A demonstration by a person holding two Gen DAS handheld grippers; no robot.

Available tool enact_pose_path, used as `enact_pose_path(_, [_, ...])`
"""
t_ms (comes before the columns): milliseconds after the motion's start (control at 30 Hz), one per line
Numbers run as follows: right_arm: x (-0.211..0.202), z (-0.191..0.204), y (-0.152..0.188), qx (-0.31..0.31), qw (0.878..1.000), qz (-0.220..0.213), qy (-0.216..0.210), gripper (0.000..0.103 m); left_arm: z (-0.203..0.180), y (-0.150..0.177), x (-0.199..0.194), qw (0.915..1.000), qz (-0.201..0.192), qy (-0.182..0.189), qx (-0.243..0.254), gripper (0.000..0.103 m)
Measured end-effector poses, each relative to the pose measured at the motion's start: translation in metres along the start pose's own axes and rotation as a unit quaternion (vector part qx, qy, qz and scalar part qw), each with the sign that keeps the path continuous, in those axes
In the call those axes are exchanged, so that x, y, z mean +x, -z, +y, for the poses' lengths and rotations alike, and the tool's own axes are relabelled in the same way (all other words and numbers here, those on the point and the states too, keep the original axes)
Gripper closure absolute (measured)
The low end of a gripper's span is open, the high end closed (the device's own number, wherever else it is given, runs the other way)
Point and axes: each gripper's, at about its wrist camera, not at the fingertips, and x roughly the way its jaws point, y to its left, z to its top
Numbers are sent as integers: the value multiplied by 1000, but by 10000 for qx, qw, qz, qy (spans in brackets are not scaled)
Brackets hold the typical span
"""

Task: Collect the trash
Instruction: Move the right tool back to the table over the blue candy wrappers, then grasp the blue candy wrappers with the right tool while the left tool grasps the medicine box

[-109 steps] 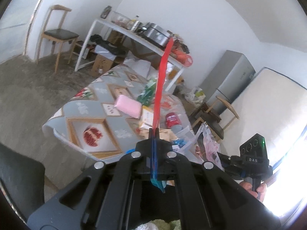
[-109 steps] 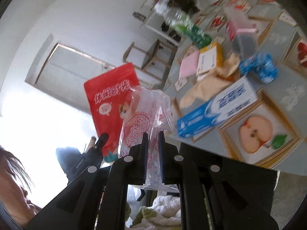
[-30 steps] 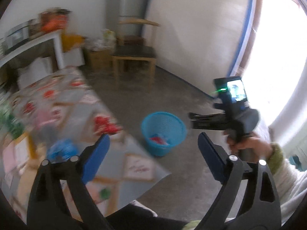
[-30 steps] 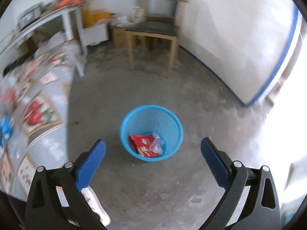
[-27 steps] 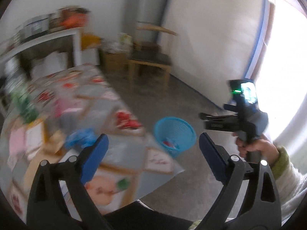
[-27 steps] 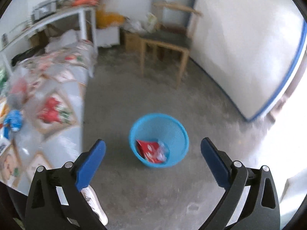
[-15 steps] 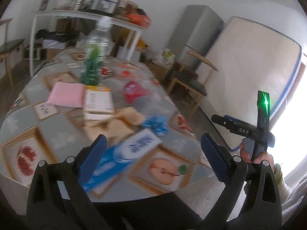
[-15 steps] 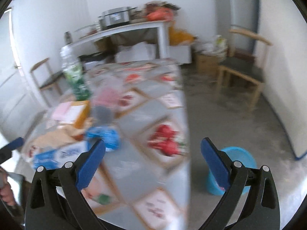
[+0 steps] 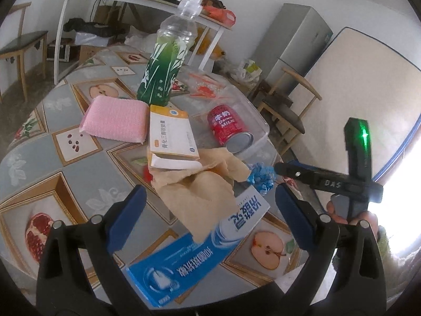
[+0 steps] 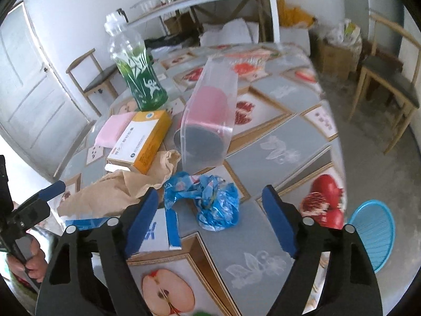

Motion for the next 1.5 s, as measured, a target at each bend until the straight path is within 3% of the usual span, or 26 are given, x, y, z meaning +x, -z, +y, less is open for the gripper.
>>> enact_pose_path(133, [20, 4, -3, -42, 9995, 263, -138, 31, 9, -3, 2, 10000, 4, -77, -53, 9])
enact_pose_path(433, [46, 2, -3, 25, 9983, 586, -30, 51, 23, -17, 2, 9995, 98, -207, -224, 9])
enact_pose_path(667, [48, -3, -3, 82, 9981, 605, 2, 63, 22, -64, 27, 9958, 818, -405, -107, 9])
enact_pose_path(800, [47, -8, -2, 162, 9981, 589, -21, 69, 23, -90, 47, 9941, 1020, -328, -161, 9])
enact_pose_path(967, [43, -16, -3, 283, 9983, 508, 55, 74, 21, -101, 78, 9903, 1249, -605, 90, 9])
enact_pose_path(1233, [39, -26, 0, 389, 9983, 427, 88, 74, 14, -99, 137, 9761, 1697, -1246, 531, 9])
enact_pose_path(1500, [39, -30, 1, 447, 9983, 372, 13, 74, 8, -100, 182, 9491, 2071, -2096, 1115, 9])
